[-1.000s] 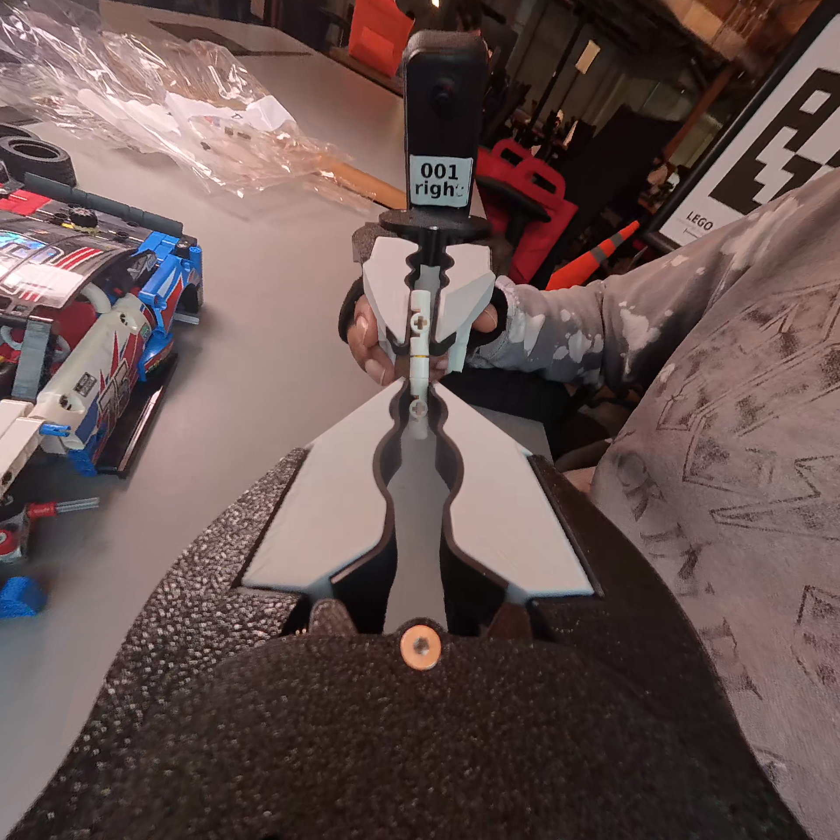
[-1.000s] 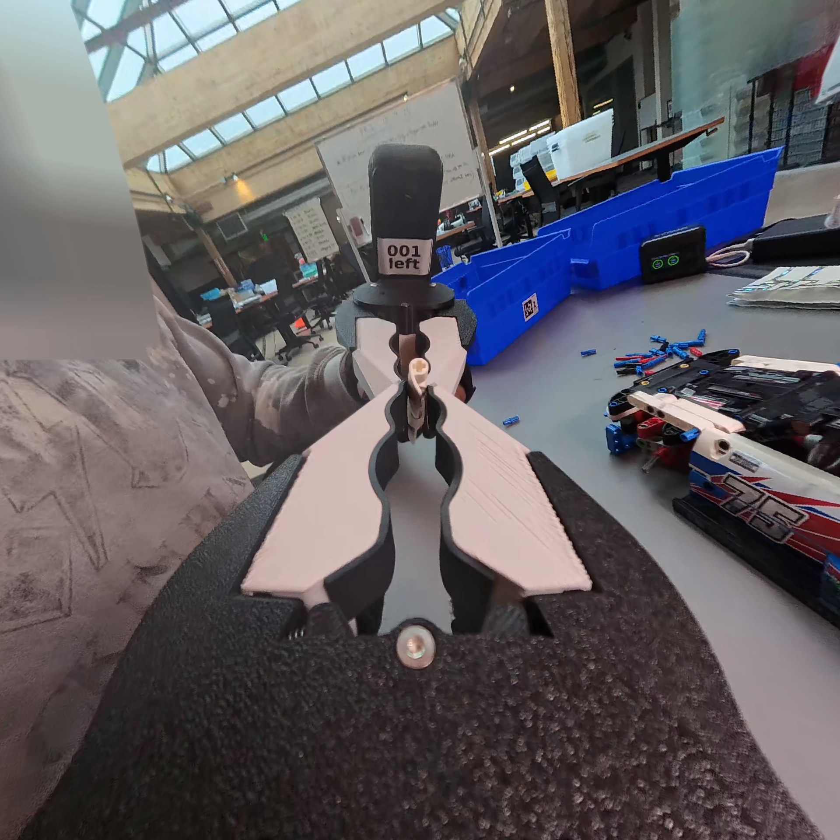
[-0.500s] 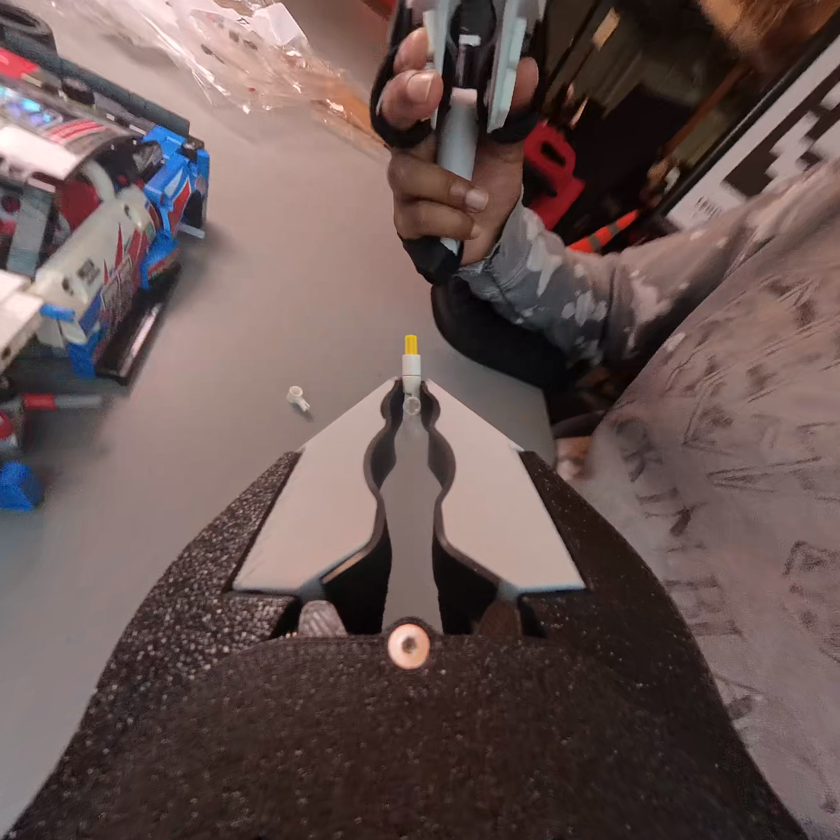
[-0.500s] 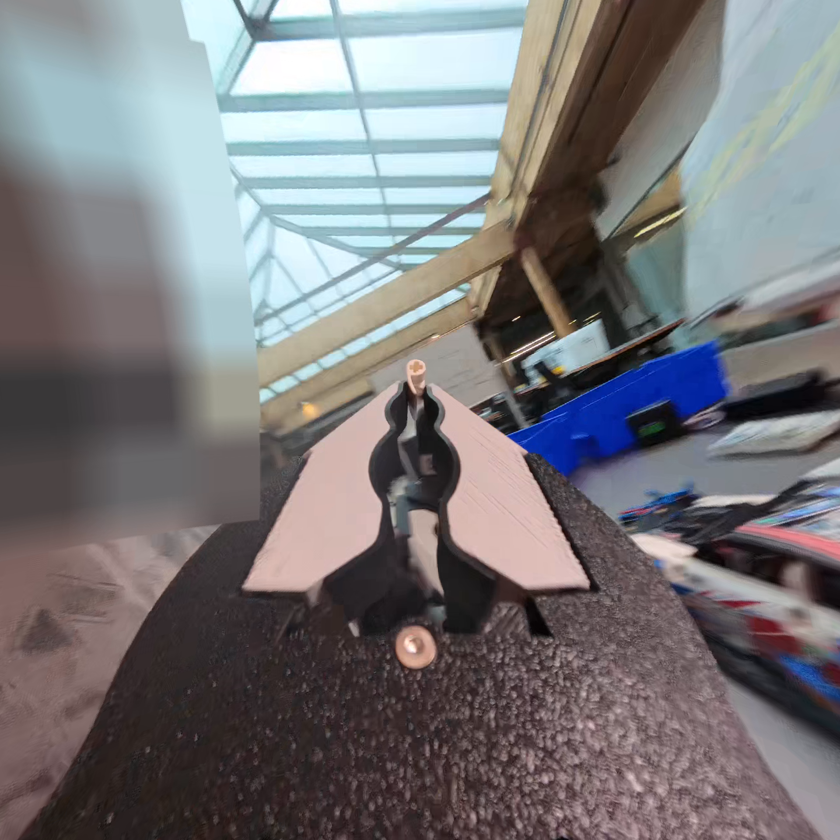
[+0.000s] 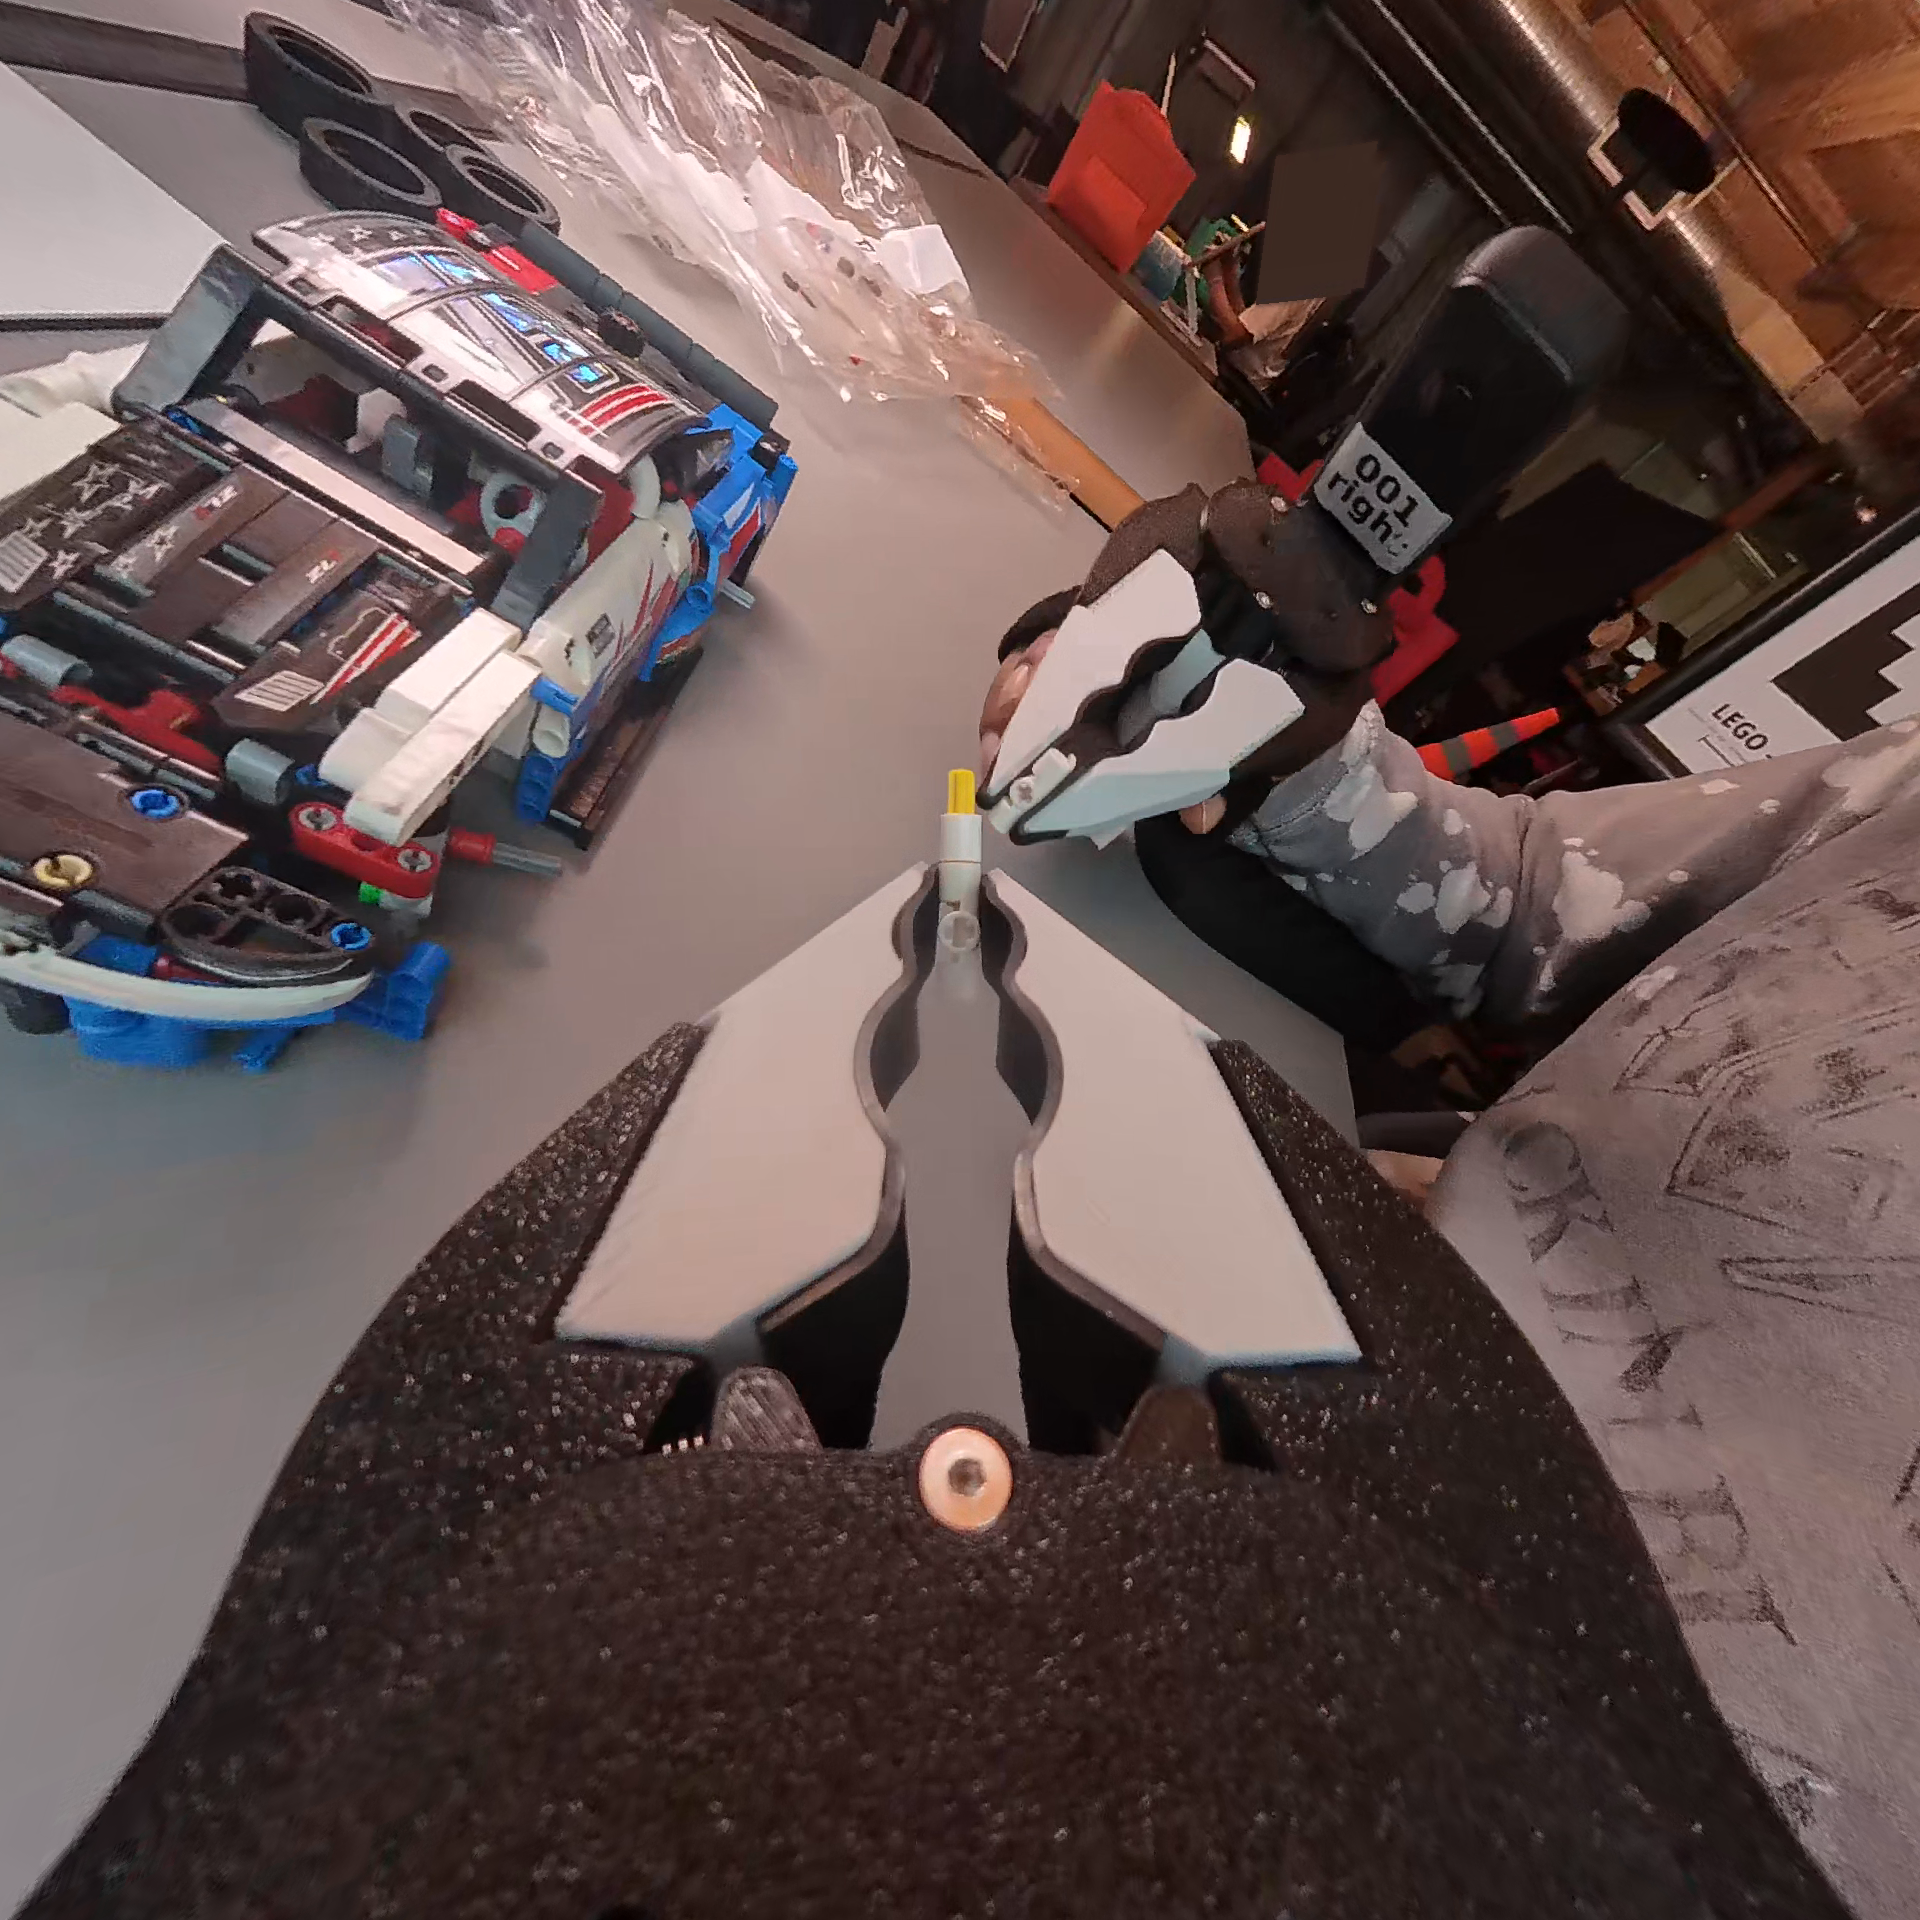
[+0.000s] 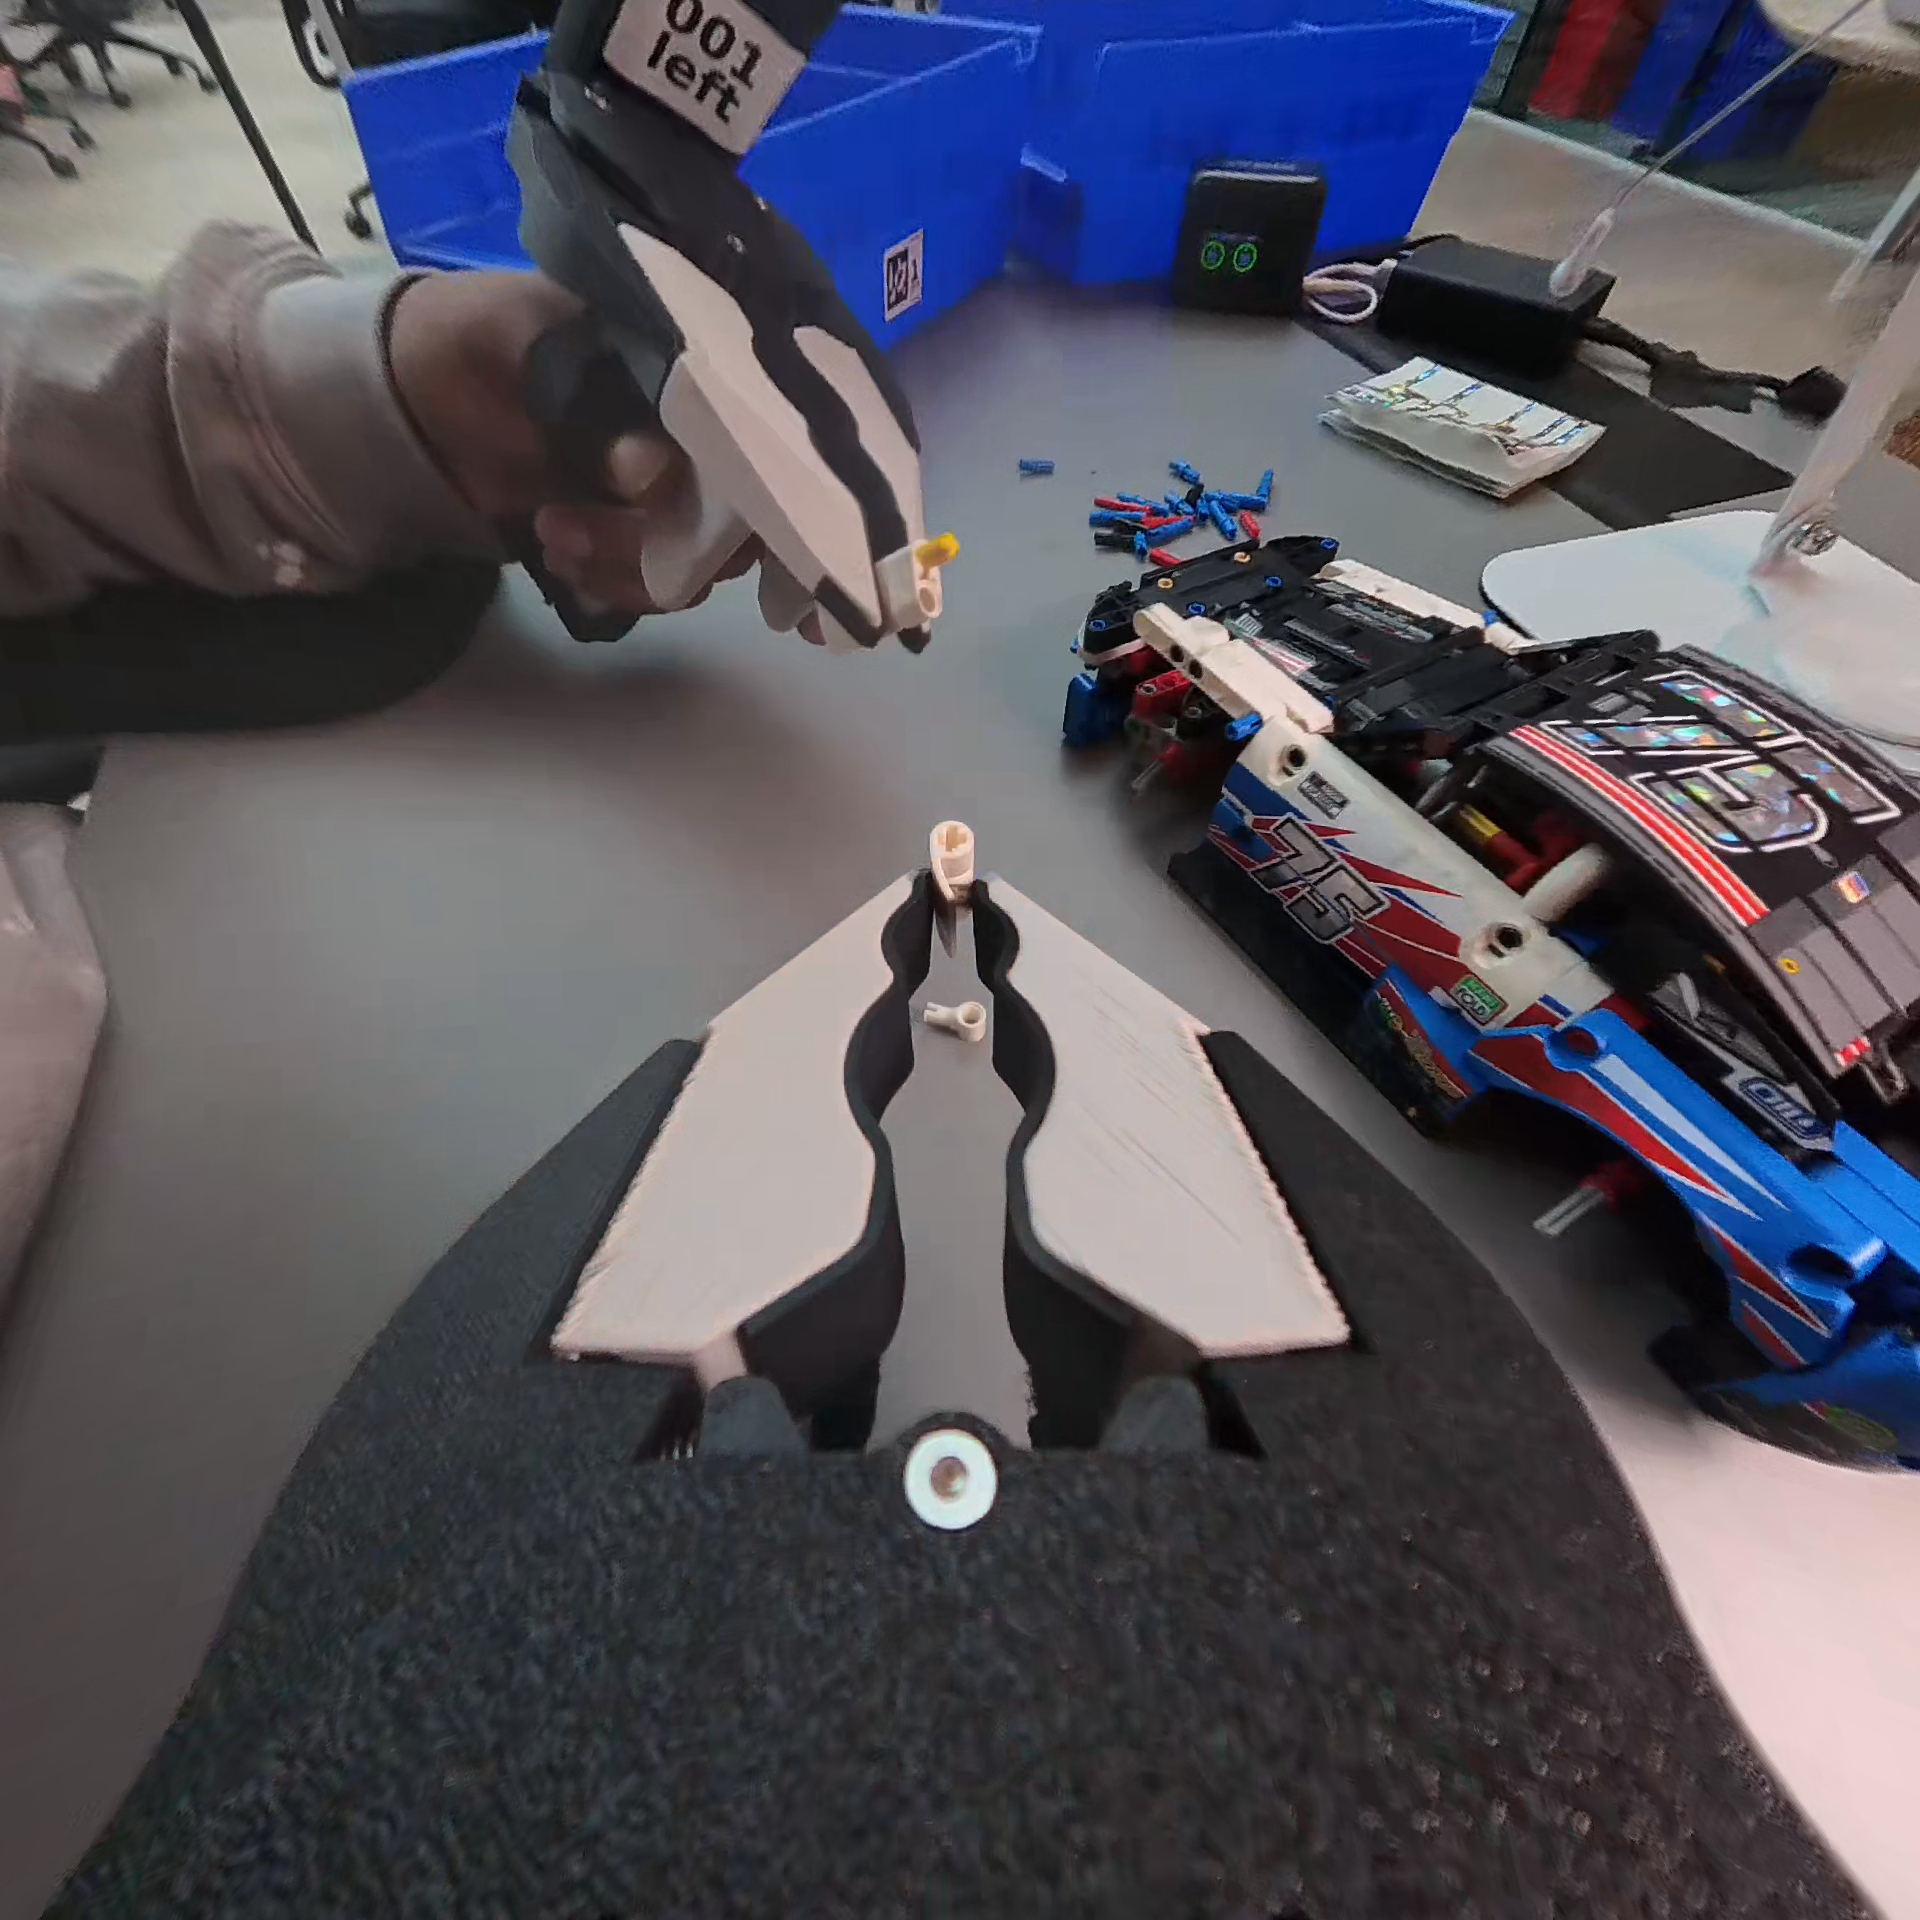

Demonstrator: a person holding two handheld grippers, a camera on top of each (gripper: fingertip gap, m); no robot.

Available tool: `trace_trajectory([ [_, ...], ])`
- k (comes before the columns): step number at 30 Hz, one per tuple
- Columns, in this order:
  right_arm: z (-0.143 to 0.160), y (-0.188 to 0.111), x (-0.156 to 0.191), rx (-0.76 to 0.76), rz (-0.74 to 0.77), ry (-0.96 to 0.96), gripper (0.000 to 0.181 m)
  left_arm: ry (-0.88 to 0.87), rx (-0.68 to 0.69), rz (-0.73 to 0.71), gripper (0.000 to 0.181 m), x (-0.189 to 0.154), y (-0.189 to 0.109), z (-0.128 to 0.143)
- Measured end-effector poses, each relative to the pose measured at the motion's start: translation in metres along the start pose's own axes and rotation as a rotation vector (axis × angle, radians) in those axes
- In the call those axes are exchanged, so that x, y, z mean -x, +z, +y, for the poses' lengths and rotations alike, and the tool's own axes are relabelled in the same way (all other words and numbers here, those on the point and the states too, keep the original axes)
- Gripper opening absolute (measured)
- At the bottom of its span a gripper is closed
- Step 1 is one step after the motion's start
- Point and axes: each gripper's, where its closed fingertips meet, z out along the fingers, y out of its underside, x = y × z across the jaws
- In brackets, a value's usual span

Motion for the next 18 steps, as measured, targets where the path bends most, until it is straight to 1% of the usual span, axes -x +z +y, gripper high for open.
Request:
trace_trajectory([
  [4,0.012,0.008,0.004,0.083,0.02,-0.07,0.006,-0.032,-0.007,0.009,0.005,0.0,0.001,0.0],
  [11,0.048,0.019,0.008,0.31,0.045,-0.179,0.006,-0.025,0.045,0.019,0.006,-0.006,0.009,0.012],
  [15,0.054,0.02,0.012,0.339,0.034,-0.21,0.009,-0.014,0.071,0.017,0.006,-0.008,0.013,0.017],
  [18,0.05,0.017,0.012,0.317,0.028,-0.186,0.015,-0.006,0.082,0.022,0.006,-0.01,0.014,0.019],
])
